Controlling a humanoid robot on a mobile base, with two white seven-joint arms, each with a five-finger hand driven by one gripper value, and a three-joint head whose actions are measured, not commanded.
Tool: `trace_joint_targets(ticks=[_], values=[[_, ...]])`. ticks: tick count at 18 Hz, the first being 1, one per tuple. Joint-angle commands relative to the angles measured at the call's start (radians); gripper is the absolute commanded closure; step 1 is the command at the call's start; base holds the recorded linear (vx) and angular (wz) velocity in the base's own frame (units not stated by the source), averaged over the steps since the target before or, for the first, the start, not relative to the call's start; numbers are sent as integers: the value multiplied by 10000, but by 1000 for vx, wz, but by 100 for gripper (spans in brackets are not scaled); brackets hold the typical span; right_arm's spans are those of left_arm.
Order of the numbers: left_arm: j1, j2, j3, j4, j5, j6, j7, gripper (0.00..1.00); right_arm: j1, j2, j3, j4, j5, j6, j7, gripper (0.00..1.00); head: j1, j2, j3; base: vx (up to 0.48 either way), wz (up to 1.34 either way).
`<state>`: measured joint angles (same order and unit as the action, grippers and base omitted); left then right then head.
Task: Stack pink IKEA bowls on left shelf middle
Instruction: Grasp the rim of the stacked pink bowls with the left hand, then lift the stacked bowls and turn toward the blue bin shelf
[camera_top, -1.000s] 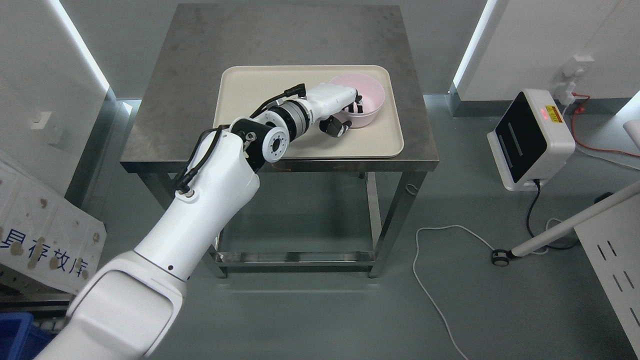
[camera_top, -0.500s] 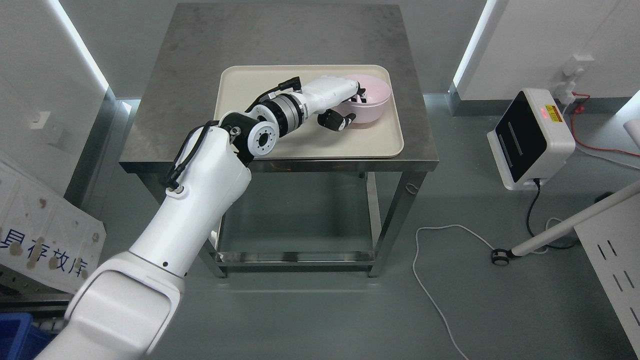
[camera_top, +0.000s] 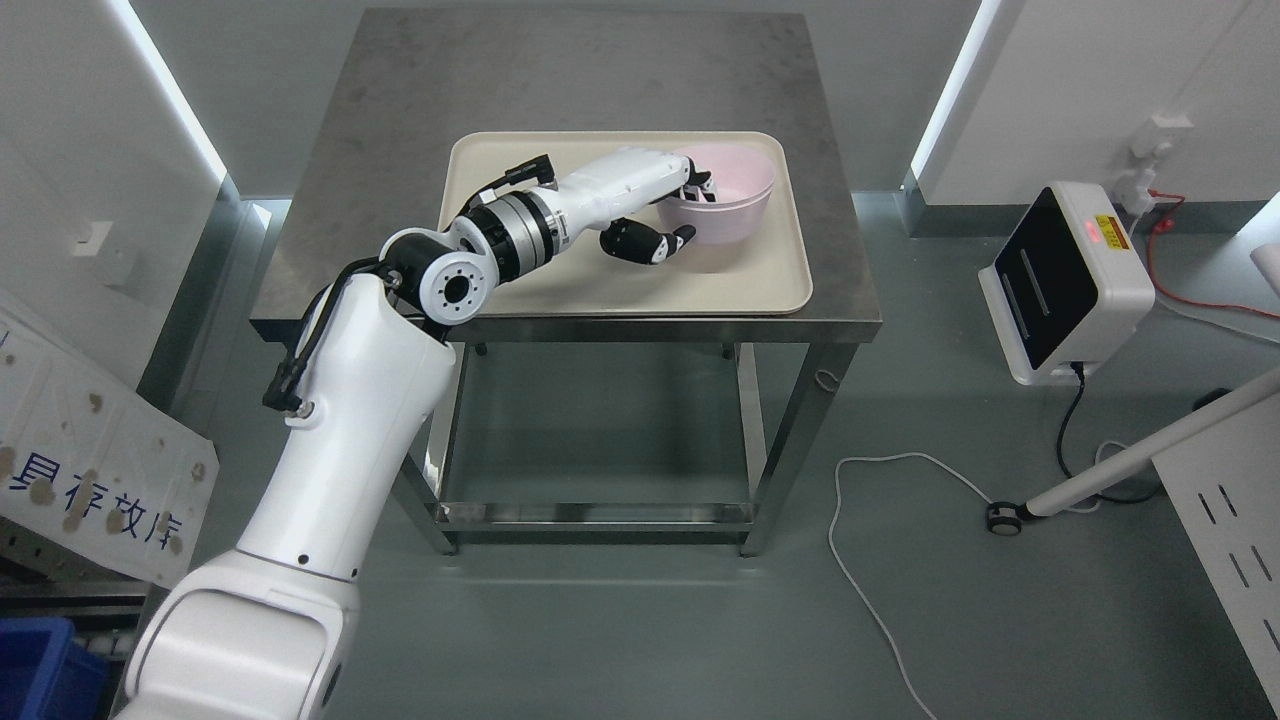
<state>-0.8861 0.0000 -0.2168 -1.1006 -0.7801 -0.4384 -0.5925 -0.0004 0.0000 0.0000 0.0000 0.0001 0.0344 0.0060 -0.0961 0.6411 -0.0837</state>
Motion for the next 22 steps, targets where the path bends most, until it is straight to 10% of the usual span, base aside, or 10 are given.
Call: trace_joint_targets(ticks=[1, 22], values=[[1067, 175, 3439, -2582, 191, -662, -1037, 99, 295, -175, -107, -337, -1, -6, 1, 0, 0, 0, 0, -43, 48], [1298, 175, 4270, -3643, 591, -1061, -1622, 97, 295, -175, -108, -337, -1, 9, 1, 0, 0, 0, 0, -212, 249]])
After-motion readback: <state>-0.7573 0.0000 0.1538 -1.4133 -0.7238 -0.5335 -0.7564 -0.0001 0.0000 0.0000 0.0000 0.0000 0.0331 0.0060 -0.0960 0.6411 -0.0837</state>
